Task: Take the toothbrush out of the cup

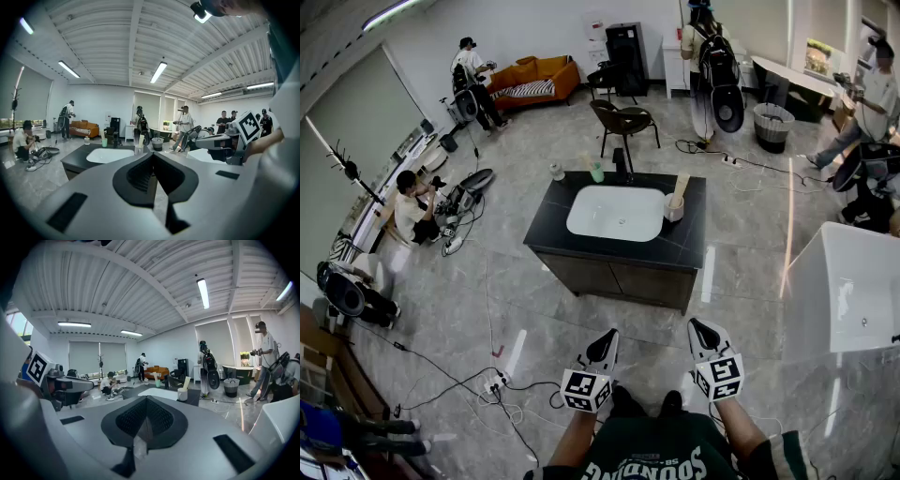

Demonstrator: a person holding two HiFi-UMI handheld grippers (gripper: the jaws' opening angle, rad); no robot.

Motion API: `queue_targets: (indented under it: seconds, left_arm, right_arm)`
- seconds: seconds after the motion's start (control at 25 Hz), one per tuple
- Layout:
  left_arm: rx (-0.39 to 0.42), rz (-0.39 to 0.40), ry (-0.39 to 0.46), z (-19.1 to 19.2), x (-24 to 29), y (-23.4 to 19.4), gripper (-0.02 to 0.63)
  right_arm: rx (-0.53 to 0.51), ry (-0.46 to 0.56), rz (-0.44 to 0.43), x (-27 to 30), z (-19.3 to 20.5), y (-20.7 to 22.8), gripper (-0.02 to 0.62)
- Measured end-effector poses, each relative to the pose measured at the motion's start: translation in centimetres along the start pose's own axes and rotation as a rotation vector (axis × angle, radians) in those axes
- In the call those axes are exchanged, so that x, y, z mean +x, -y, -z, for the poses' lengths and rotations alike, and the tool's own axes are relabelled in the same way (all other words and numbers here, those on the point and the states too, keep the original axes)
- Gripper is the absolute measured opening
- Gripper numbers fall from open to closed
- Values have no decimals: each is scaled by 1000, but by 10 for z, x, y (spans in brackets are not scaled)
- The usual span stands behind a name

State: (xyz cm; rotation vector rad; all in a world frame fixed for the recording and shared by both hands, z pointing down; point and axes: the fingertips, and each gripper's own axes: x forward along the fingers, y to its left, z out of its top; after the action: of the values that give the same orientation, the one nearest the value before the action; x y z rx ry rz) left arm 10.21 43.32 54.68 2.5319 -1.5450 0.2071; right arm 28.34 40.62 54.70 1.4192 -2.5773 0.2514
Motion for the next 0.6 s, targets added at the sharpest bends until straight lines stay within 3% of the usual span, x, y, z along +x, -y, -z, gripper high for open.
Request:
queue_targets:
  seconds: [0.36,0.6]
  left_arm:
    - [-28,-17,-3,6,-2,-2,11]
    - [-44,-30,-11,16,-1,-2,11]
  right_arm:
    - [-26,31,40,-2,-7,8,41]
    - [-21,9,23,1,2,10,43]
